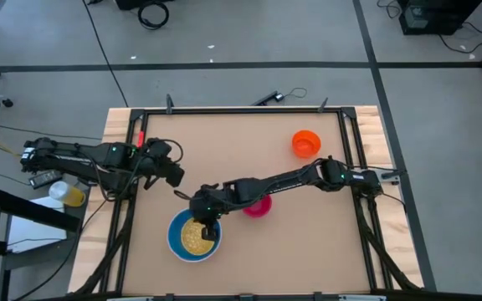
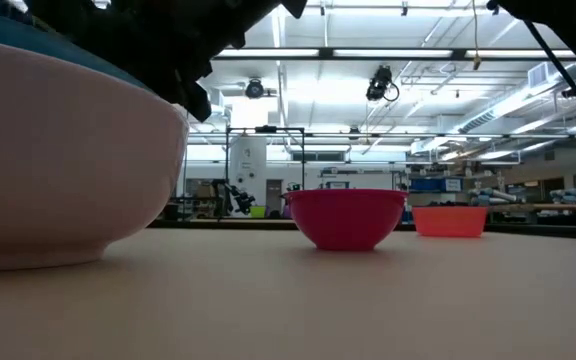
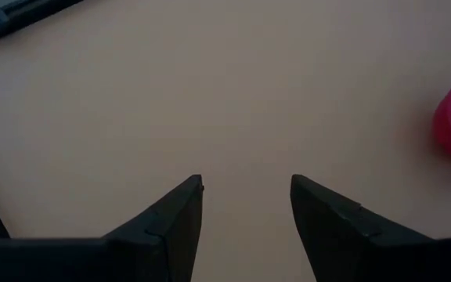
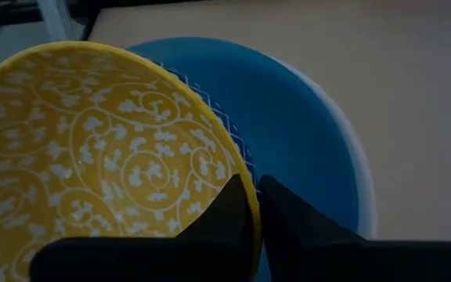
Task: Nest bowls inside each other by size order
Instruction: Stack the yellow bowl on top of the blue bowl, then stack the orange bowl on top of the yellow bowl
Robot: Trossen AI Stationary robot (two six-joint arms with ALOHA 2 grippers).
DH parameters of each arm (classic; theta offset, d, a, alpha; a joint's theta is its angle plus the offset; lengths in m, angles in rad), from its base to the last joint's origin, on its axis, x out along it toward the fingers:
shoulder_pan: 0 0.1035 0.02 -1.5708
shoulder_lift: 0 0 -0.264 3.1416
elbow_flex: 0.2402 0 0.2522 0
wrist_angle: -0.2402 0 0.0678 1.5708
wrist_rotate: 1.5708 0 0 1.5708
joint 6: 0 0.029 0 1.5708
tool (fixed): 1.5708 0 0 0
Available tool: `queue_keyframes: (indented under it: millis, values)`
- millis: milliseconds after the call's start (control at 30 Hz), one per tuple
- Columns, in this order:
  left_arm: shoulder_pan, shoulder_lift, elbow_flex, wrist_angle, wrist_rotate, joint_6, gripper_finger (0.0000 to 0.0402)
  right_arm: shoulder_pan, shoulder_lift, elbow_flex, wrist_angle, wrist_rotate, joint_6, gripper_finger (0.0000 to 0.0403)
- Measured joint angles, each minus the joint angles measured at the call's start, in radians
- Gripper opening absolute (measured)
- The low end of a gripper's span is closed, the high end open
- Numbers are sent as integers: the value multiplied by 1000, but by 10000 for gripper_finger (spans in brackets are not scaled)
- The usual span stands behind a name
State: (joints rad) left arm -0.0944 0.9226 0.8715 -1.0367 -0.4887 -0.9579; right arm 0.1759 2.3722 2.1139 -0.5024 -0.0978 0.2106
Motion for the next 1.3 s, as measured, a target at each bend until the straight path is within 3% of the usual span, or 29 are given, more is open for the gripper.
queue_keyframes:
  millis: [467,600,767,933,1100,1300]
  values:
    - [-28,0,0,7,10,-82,197,1,0,0,-45,33,29,40]
    - [-34,0,0,11,10,-89,197,1,-1,0,-55,10,30,75]
    - [-34,0,0,45,10,-88,197,1,-4,0,-58,-7,32,148]
    - [-34,0,0,62,5,-87,197,-4,-22,-1,-69,63,32,203]
    - [-34,0,0,65,-14,-87,197,-50,-124,0,-100,113,22,214]
    - [-34,0,0,76,-15,-96,197,-154,-273,-38,-392,296,23,213]
